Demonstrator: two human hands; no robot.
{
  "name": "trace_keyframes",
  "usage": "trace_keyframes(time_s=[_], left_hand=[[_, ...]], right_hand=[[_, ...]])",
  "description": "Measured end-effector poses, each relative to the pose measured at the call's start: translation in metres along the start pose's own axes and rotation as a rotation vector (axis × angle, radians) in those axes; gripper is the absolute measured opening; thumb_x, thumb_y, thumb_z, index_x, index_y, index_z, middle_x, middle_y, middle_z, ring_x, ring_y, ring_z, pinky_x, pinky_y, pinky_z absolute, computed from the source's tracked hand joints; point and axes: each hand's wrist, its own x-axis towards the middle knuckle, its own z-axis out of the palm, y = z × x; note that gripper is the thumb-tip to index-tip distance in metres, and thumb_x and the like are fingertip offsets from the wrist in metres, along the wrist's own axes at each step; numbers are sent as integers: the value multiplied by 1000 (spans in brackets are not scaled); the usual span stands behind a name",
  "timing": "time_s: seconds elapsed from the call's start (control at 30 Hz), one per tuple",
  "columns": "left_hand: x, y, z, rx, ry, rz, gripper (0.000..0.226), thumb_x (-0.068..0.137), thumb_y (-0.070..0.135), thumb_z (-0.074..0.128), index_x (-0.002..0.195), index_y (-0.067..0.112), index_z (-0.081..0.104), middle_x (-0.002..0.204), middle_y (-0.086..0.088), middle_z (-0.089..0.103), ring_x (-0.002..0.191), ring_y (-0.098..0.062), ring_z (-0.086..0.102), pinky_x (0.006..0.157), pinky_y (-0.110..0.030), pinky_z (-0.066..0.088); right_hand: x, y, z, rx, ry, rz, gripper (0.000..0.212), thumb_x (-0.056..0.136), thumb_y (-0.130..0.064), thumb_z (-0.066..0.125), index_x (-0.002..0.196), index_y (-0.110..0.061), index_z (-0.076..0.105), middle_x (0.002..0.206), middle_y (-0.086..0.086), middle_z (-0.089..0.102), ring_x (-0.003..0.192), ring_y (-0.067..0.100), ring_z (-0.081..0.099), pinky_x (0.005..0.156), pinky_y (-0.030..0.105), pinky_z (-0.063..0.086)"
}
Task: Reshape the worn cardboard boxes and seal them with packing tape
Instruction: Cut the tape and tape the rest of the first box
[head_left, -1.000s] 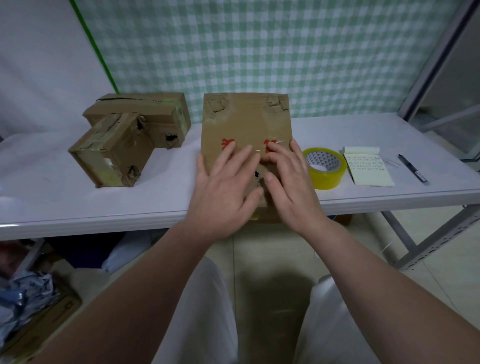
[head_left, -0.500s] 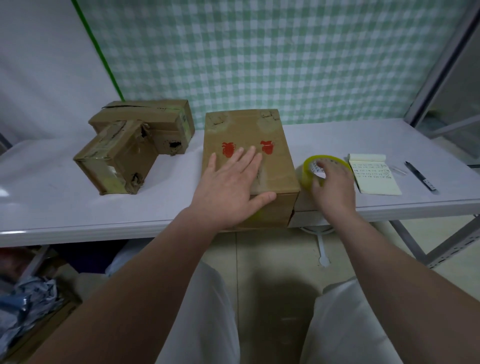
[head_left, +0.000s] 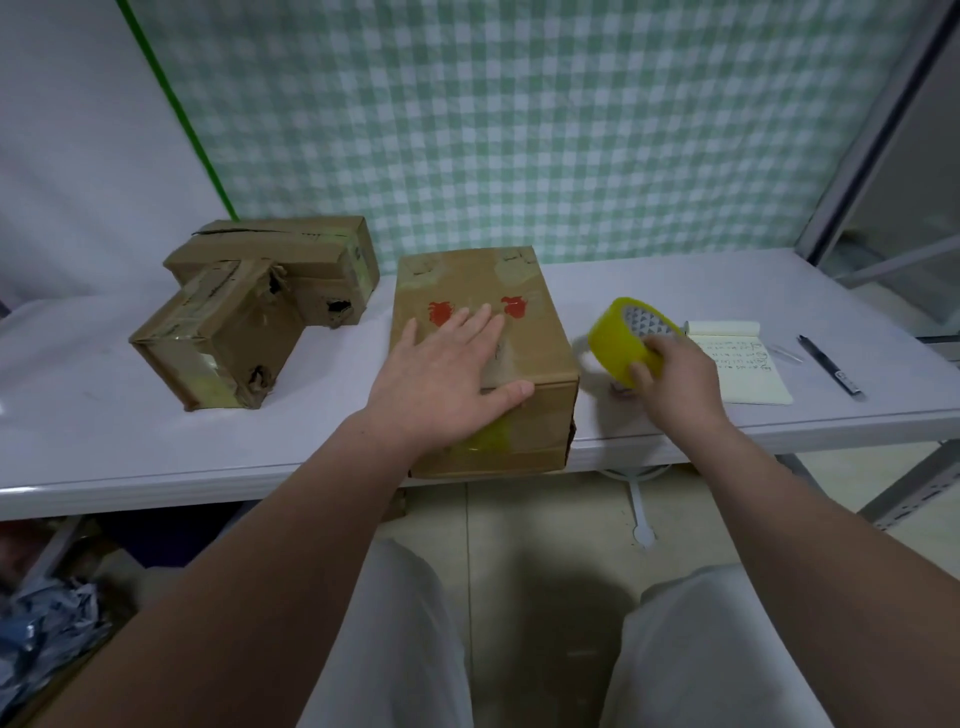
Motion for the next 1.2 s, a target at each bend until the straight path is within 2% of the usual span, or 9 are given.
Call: trace_keyframes(time_s=[0.1, 0.2, 0.27, 0.47, 0.53, 0.7, 0.87, 1.03, 1.2], left_hand=[[1, -1, -1, -11, 5, -12, 83, 86, 73, 16, 153, 25, 1, 160, 8, -1, 147, -12, 3, 119, -49, 6], [0, 0, -2, -56, 22, -26, 82, 86, 73, 22, 152, 28, 1, 160, 8, 0, 147, -12, 6, 119, -48, 7], [-2, 1, -4, -95, 34, -27, 82, 86, 72, 28, 152, 31, 2, 161, 7, -1, 147, -15, 8, 118, -46, 6], [-9, 22, -28, -442, 208, 64, 71, 90, 54, 48, 150, 27, 21, 158, 2, 18, 143, -17, 18, 116, -36, 14], [-9, 35, -38, -568, 285, 82, 64, 92, 43, 54, 148, 24, 30, 153, 1, 29, 138, -13, 28, 106, -23, 21], [-6, 55, -57, -835, 431, 44, 44, 88, 29, 65, 131, 24, 55, 120, 7, 51, 102, -1, 49, 81, -5, 36], [-6, 63, -64, -935, 506, 4, 11, 83, 19, 70, 91, 26, 67, 91, 8, 61, 79, -5, 55, 68, -7, 40], [-12, 64, -64, -912, 500, 46, 15, 87, 19, 66, 76, 28, 60, 82, 12, 59, 71, -3, 53, 63, -7, 40], [-16, 63, -69, -945, 507, 86, 23, 90, 15, 61, 75, 31, 55, 80, 12, 59, 77, -10, 57, 67, -16, 46]], right_hand=[[-3, -12, -13, 168, 49, 38, 34, 91, -16, 58, 123, -5, 58, 122, 17, 57, 113, 33, 51, 86, 30, 38], [-10, -26, -27, 380, 71, 83, 33, 92, -16, 57, 124, -8, 57, 121, 12, 55, 106, 26, 51, 52, 5, 38], [-16, -35, -35, 484, 86, 79, 31, 92, -15, 57, 122, -9, 58, 118, 12, 57, 100, 24, 52, 43, 2, 36], [-42, -54, -55, 653, 116, -2, 17, 91, -13, 59, 102, -25, 56, 105, 2, 61, 85, 10, 55, 59, 7, 42], [-50, -56, -57, 623, 115, -44, 17, 90, -14, 60, 103, -25, 57, 108, 3, 62, 92, 13, 56, 73, 18, 42], [-68, -61, -64, 579, 91, -124, 35, 80, -33, 55, 113, -20, 60, 106, -1, 61, 87, 4, 52, 70, 7, 39], [-82, -65, -73, 588, 92, -165, 25, 80, -33, 55, 105, -31, 53, 98, -19, 53, 90, 6, 55, 78, 37, 53], [-87, -66, -79, 548, 88, -167, 26, 80, -40, 53, 104, -30, 54, 98, -11, 58, 87, -3, 53, 67, 8, 37], [-94, -74, -88, 569, 45, -161, 15, 82, -44, 52, 91, -32, 56, 83, -16, 61, 73, -4, 54, 58, 9, 39]])
